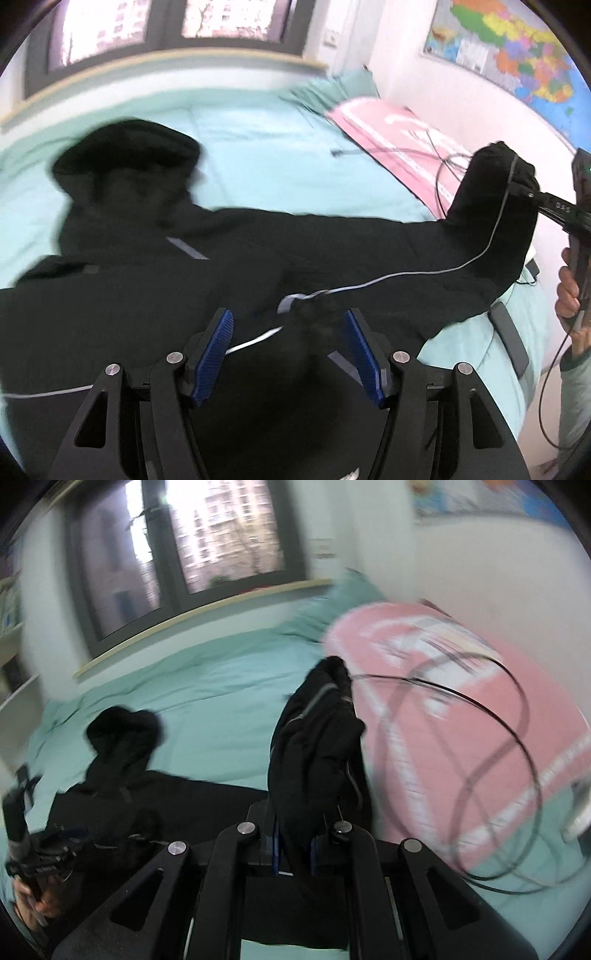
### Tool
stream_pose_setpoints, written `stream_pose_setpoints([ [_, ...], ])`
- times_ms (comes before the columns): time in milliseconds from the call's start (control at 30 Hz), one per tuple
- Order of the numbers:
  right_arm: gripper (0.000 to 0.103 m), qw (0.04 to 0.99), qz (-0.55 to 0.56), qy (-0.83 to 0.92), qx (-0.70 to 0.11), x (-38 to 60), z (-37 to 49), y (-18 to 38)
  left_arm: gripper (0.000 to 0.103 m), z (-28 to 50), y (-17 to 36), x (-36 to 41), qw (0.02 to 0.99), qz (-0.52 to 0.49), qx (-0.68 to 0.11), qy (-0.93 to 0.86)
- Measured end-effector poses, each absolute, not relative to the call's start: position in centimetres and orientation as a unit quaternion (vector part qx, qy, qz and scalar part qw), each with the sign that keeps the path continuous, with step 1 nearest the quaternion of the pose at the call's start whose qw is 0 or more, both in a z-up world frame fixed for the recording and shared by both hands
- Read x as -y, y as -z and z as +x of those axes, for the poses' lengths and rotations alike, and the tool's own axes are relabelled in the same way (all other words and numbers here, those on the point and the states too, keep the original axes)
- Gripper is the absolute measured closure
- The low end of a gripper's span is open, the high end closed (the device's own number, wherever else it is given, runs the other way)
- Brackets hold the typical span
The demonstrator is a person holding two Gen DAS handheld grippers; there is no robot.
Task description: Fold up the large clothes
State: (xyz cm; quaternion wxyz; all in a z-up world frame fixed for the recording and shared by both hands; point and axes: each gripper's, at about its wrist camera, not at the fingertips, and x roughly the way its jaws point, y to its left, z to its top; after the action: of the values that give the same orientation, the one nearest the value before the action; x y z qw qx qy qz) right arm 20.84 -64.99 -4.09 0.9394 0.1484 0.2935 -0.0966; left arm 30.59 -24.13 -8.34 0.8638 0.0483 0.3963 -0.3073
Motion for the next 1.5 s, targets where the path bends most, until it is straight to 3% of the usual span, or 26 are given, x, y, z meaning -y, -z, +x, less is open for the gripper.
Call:
stream_pose_setpoints([
  [167,0.091,0.952,0.109,0.026,-0.286,55.0,24.2,1.6,0.039,28.6,5.4,15.8,0.889,0.055,-0.381,0.248],
  [367,0.091,0.952,0.083,-0.041,-0.293,44.1,28.2,0.6,0.039,28.1,5.0,6.7,0.9,-0.008,-0.38,0.213],
  [633,0.088,0.931,0.086,-0.126,-0.331,32.5,33.8,3.0,0.039,27.0,6.7,1.8,0.904,-0.021,-0.373,0.209],
  [1000,0.083,0.857,0.156,-0.195,-0.451,21.1,41.5,14.5,0.039,28.8,11.3,-0.5,0.886,-0.047,-0.408,0.215],
  [1133,0.083,0.847,0.125,-0.187,-0.481,18.4,42.7,18.3,0.039,29.6,12.0,-0.5,0.877,-0.053,-0.423,0.221],
  [1300,0.076,0.866,0.081,-0.223,-0.441,18.2,40.2,14.1,0.039,30.3,10.9,-1.0,0.872,-0.09,-0.414,0.243],
  [1367,0.056,0.884,0.06,-0.232,-0.401,19.5,37.6,11.2,0.039,31.0,10.3,-0.8,0.866,-0.11,-0.415,0.256],
  [1433,0.044,0.899,0.065,-0.228,-0.369,21.5,35.6,9.2,0.037,31.9,10.3,-0.2,0.859,-0.118,-0.422,0.266],
  [1500,0.043,0.909,0.07,-0.216,-0.349,23.9,34.2,7.9,0.034,33.2,10.8,0.8,0.847,-0.125,-0.438,0.275],
])
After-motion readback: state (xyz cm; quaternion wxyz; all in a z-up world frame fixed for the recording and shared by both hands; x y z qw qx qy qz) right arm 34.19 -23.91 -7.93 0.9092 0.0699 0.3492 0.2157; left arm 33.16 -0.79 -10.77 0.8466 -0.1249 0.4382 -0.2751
